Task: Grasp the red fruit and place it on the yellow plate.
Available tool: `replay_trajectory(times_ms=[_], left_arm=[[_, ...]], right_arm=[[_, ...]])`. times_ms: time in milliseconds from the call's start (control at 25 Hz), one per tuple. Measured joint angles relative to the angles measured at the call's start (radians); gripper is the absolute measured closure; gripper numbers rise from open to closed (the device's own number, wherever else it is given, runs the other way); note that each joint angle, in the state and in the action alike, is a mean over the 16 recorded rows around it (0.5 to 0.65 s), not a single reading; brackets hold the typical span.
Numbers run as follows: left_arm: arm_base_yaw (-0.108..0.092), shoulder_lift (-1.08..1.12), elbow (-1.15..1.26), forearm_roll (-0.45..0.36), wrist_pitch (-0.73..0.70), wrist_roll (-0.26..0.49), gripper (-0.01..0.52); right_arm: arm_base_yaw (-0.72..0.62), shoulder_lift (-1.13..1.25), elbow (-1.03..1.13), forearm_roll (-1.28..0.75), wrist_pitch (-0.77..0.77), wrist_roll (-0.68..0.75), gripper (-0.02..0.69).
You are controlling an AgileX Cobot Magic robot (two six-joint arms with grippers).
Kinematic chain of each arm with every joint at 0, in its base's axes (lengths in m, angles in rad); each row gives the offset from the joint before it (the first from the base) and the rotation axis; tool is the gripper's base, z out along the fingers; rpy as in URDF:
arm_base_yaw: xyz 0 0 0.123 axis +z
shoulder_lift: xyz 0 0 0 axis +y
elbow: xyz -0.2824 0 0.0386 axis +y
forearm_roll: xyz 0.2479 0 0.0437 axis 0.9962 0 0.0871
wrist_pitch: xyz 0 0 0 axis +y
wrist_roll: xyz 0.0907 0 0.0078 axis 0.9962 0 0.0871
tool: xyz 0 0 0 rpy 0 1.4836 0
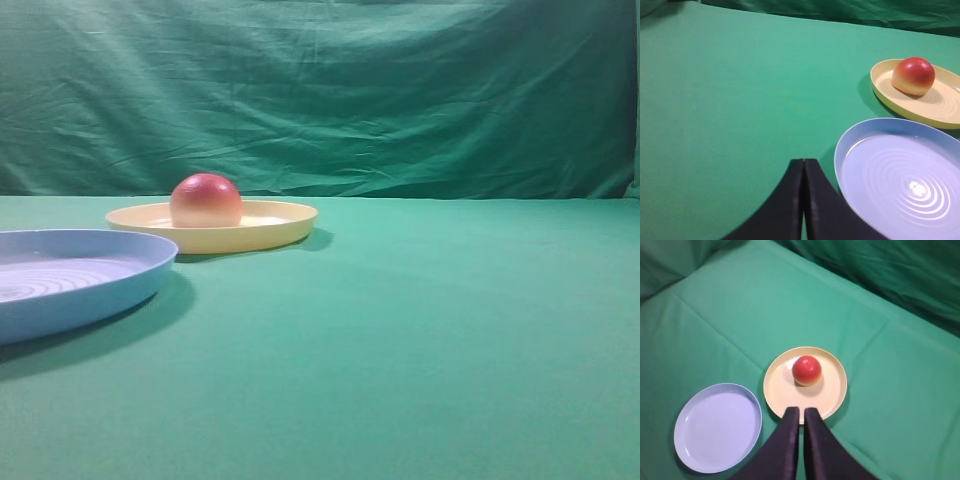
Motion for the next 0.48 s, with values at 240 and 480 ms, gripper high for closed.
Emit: replay_trajectory(times_ms=[240,480], left_arm=[[0.000,0.000,0.000,0.000,0.000,0.000,0.514],[0.000,0.000,0.000,0.000,0.000,0.000,0.514]], right_arm=[[-0.021,-0.206,0.135,-0.040,-0.050,0.021,0.665],[-0.051,-0.452,0.401,-0.065,-0.183,0.039,0.665]])
